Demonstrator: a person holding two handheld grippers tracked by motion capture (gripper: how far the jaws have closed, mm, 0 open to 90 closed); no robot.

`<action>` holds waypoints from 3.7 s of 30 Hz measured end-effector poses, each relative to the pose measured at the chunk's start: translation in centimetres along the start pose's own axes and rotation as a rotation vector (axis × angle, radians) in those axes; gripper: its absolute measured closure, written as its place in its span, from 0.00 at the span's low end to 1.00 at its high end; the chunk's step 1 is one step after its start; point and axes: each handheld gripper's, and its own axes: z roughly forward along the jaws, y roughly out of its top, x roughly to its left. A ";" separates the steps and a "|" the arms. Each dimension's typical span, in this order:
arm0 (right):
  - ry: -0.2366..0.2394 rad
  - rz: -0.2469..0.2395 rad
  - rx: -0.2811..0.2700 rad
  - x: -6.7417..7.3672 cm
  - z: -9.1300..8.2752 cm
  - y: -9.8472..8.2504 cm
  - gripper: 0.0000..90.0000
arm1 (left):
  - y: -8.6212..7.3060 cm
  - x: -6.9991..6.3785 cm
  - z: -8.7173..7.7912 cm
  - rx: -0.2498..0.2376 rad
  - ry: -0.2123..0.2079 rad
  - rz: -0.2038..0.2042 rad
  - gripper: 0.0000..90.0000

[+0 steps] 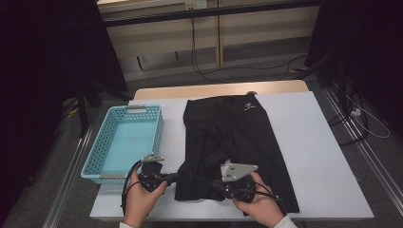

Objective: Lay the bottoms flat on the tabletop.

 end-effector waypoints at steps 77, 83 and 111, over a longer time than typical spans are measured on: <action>0.015 0.012 0.034 0.6 -1.5 -1.7 0.97 | 1.8 0.7 -0.2 -0.061 0.033 -0.031 0.99; 0.042 0.004 0.047 0.8 -1.2 -1.8 0.97 | 1.8 0.9 -0.5 -0.072 0.049 -0.031 0.98; -0.089 0.057 0.030 -0.9 0.7 -0.4 0.65 | 1.3 0.2 1.1 -0.021 0.054 -0.005 0.98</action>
